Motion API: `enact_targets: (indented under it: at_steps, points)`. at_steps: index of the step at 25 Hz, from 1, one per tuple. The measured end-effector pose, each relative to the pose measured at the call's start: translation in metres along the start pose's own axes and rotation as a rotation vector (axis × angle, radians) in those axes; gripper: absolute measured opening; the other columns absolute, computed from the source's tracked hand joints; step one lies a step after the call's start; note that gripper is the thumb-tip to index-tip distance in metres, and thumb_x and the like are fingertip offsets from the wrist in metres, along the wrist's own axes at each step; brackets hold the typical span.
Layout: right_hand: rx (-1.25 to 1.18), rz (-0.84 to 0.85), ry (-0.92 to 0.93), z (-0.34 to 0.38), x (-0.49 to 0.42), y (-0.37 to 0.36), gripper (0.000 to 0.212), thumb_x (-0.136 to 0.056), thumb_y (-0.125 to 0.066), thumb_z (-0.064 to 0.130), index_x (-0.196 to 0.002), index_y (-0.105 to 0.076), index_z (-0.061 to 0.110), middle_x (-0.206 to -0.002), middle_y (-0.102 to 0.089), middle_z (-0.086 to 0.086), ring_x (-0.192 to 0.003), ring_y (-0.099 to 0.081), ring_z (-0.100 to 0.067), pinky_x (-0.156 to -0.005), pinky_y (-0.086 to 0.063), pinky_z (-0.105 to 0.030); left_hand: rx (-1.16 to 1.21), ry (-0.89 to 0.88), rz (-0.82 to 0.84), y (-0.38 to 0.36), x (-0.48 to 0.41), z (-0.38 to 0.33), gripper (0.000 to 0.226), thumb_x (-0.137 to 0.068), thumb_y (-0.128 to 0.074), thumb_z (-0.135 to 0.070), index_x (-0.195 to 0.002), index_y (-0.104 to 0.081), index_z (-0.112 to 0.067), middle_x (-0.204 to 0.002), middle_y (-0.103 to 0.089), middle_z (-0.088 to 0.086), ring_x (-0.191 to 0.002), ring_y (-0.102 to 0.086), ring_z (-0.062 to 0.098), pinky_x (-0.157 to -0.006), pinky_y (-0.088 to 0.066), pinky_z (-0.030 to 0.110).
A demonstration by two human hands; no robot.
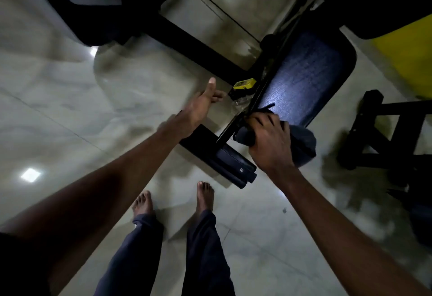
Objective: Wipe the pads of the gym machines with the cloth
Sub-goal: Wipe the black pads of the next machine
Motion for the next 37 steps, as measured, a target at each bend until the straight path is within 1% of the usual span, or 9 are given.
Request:
enact_targets:
  at_steps: [5,10,13,16,19,23,29,33,37]
  points:
    - [0.100,0.193,0.049,0.002,-0.056,-0.001,0.047,-0.080,-0.072,0.031,-0.125,-0.060,0.022,-0.128,-0.058,0.003,-0.116,-0.049,-0.028,-0.092,-0.040,-0.044,-0.019,0.013,-0.031,0.034,0.016,0.009,0.067,-0.103,-0.016,-0.056,-0.121,-0.066,-0.015,-0.126,-0.065,0.005,-0.120,-0.054,0.015,-0.109,-0.033,0.039]
    - [-0.053,0.065,-0.202,-0.012,-0.087,0.014,0.059,-0.080,-0.076,0.047,-0.121,-0.051,0.014,-0.126,-0.051,-0.009,-0.117,-0.049,-0.034,-0.091,-0.045,-0.051,-0.056,-0.019,-0.115,0.063,0.030,0.010,0.068,-0.099,-0.021,-0.065,-0.121,-0.067,-0.020,-0.125,-0.065,0.000,-0.119,-0.055,0.013,-0.106,-0.035,0.035]
    - [-0.038,-0.045,-0.159,-0.014,-0.072,0.025,0.062,-0.079,-0.072,0.056,-0.120,-0.047,0.017,-0.121,-0.051,-0.005,-0.111,-0.054,-0.031,-0.086,-0.047,-0.049,-0.133,-0.027,-0.198,0.067,0.048,-0.007,0.061,-0.090,-0.037,-0.069,-0.124,-0.064,-0.026,-0.128,-0.065,-0.004,-0.121,-0.056,0.014,-0.105,-0.039,0.034]
    - [-0.009,0.037,-0.116,-0.022,-0.057,0.016,0.063,-0.077,-0.064,0.064,-0.122,-0.050,0.022,-0.124,-0.052,0.002,-0.120,-0.050,-0.028,-0.086,-0.047,-0.048,-0.165,-0.073,-0.255,0.070,0.067,-0.033,0.036,-0.091,-0.053,-0.050,-0.115,-0.067,-0.028,-0.115,-0.070,-0.006,-0.111,-0.062,0.013,-0.099,-0.046,0.029]
    - [-0.039,0.144,-0.080,-0.018,-0.048,0.008,0.059,-0.076,-0.068,0.048,-0.129,-0.051,0.026,-0.135,-0.048,0.005,-0.130,-0.039,-0.029,-0.087,-0.049,-0.052,-0.183,-0.083,-0.279,0.072,0.080,-0.060,0.025,-0.096,-0.057,-0.038,-0.116,-0.067,-0.028,-0.112,-0.070,-0.008,-0.107,-0.063,0.009,-0.086,-0.045,0.021]
    - [-0.247,0.268,-0.069,-0.014,-0.067,0.023,0.039,-0.083,-0.063,0.025,-0.121,-0.058,0.023,-0.130,-0.053,-0.003,-0.114,-0.049,-0.037,-0.087,-0.051,-0.048,-0.211,-0.109,-0.319,0.073,0.094,-0.092,0.025,-0.097,-0.058,-0.033,-0.120,-0.066,-0.026,-0.115,-0.069,-0.007,-0.112,-0.061,0.008,-0.095,-0.044,0.025]
    - [-0.647,0.251,-0.054,-0.034,-0.121,0.159,0.038,-0.080,-0.079,0.041,-0.110,-0.068,0.020,-0.105,-0.072,-0.005,-0.102,-0.067,-0.025,-0.075,-0.047,-0.027,-0.266,-0.230,-0.397,0.071,0.159,-0.206,0.035,-0.094,-0.060,-0.034,-0.129,-0.062,-0.030,-0.129,-0.063,-0.004,-0.122,-0.056,0.011,-0.109,-0.041,0.035]
    - [-0.683,0.185,0.047,-0.032,-0.142,0.267,0.037,-0.080,-0.079,0.042,-0.107,-0.067,0.021,-0.098,-0.072,-0.003,-0.096,-0.067,-0.022,-0.077,-0.052,-0.032,-0.249,-0.311,-0.456,0.068,0.217,-0.282,0.038,-0.086,-0.063,-0.046,-0.123,-0.064,-0.040,-0.119,-0.068,-0.014,-0.114,-0.060,0.003,-0.105,-0.045,0.033]
    - [-0.704,0.144,0.171,-0.008,-0.148,0.372,0.035,-0.083,-0.076,0.038,-0.110,-0.065,0.019,-0.102,-0.068,-0.005,-0.095,-0.062,-0.020,-0.074,-0.043,-0.028,-0.219,-0.388,-0.569,0.072,0.287,-0.359,0.026,-0.098,-0.058,-0.021,-0.122,-0.067,-0.025,-0.112,-0.069,-0.011,-0.102,-0.061,-0.003,-0.091,-0.047,0.015]
Point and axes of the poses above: each hand's wrist, its own x-axis away from the middle knuckle, its own y-axis out of the back of the hand, z = x × y, the point moved 6 cm from there along -x, towards the middle knuckle
